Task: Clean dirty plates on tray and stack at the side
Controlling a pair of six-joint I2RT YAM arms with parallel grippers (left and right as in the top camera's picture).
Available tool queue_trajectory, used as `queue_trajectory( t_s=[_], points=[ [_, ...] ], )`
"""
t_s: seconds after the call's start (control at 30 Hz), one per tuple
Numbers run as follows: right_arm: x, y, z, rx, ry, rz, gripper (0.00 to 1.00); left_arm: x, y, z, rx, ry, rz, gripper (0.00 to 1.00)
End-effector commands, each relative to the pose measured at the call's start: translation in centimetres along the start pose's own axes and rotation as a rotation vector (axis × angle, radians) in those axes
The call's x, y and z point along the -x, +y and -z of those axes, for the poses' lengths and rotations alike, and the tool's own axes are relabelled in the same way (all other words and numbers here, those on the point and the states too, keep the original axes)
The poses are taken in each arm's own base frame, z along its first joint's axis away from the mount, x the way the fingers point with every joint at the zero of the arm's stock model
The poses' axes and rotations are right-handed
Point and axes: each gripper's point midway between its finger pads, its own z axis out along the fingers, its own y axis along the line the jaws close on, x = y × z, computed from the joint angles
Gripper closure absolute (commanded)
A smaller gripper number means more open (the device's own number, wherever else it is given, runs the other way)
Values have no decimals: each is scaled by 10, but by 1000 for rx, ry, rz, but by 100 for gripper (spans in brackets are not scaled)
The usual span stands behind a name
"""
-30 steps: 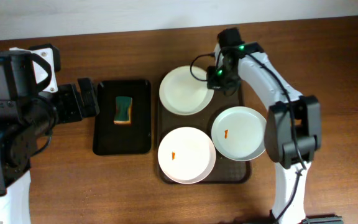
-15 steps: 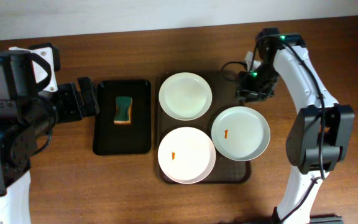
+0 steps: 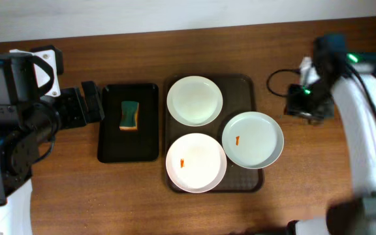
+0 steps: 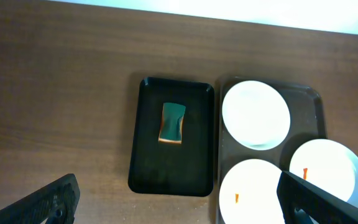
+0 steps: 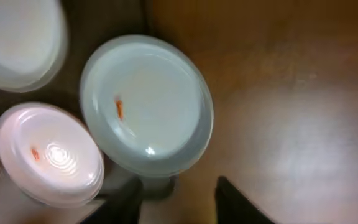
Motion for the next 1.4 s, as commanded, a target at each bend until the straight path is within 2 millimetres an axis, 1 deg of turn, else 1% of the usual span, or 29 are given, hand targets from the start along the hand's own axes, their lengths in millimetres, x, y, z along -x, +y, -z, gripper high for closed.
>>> queue_trajectory(
  t_s=[0.0, 0.03, 0.1, 0.13, 0.17, 0.27, 0.33, 0.4, 0.43, 0.47, 0.5, 0.53, 0.67, 0.73, 0.77, 0.8, 0.87, 0.93, 0.97, 1.03, 1.07, 1.1, 1.13, 1.17, 1.2, 1.23, 1.27, 1.3, 1.37],
  points=[
    [-21, -19, -16, -77, -80, -42, 48, 1, 1, 0, 7, -4, -16, 0],
    [-24, -27, -40, -81, -105, -71, 44, 1, 1, 0, 7, -3, -16, 0],
    [-28, -35, -83, -48, -99, -109, 43, 1, 1, 0, 8, -3, -16, 0],
    [-28, -28, -96, 26, -86, -132, 43, 1, 1, 0, 8, -3, -16, 0],
    [-28, -26, -105, 60, -70, -145, 44, 0, 1, 0, 8, -2, -16, 0],
    [-29, -48, -128, -32, -19, -196, 47, -2, 2, 0, 9, 6, -16, 0],
    [-34, -48, -143, -28, 31, -198, 52, -2, 2, 0, 9, 9, -16, 0],
    [-40, -49, -166, -40, 100, -198, 67, -2, 2, 0, 9, 6, -16, 0],
    [-41, -49, -172, -38, 113, -209, 76, -2, 2, 0, 9, 7, -16, 0],
    [-41, -49, -178, -35, 122, -237, 83, -2, 2, 0, 9, 8, -16, 0],
    [-39, -46, -180, -15, 120, -240, 84, -2, 2, 0, 9, 9, -16, 0],
    [-35, -42, -180, 8, 105, -238, 87, -2, 2, 0, 9, 9, -16, 0],
    [-25, -29, -178, 74, 71, -232, 88, -2, 2, -2, 10, 14, -16, 0],
    [-19, -28, -174, 77, 55, -229, 88, -3, 2, -8, 12, 30, -15, 0],
    [-16, -28, -170, 79, 42, -226, 86, -3, 2, -11, 14, 39, -15, 0],
    [-11, -24, -164, 84, 19, -194, 83, -4, 2, -16, 14, 58, -15, 0],
    [-7, -18, -155, 84, -10, -148, 80, -5, -1, -25, 2, 82, -14, 0],
    [-3, -7, -145, 92, -48, -66, 79, -5, -2, -31, -3, 100, -13, 0],
    [0, 0, -141, 98, -74, -5, 80, -5, -2, -33, -3, 104, -13, 0],
    [1, 6, -136, 64, -100, 49, 83, -5, -2, -34, -2, 106, -13, 0],
    [0, 9, -136, 52, -98, 67, 78, -5, -2, -34, -2, 107, -13, 0],
    [-1, 12, -137, 45, -96, 79, 64, -6, -2, -34, -2, 110, -13, 0],
    [1, 20, -135, 67, -106, 90, 61, -7, -2, -34, -1, 114, -13, 0],
    [6, 37, -129, 134, -131, 152, 60, -8, -2, -34, -1, 117, -13, 0],
    [14, 60, -121, 215, -171, 220, 59, -8, -2, -34, 0, 118, -13, 0],
    [22, 76, -114, 254, -206, 252, 60, -8, -2, -34, -1, 117, -13, 0],
    [28, 87, -111, 272, -237, 270, 60, -8, -2, -34, -1, 117, -13, 0],
    [34, 107, -109, 286, -270, 318, 61, -8, -2, -34, -1, 117, -13, 0],
    [45, 131, -113, 261, -278, 375, 63, -7, -2, -34, -1, 117, -13, 0]
  ],
)
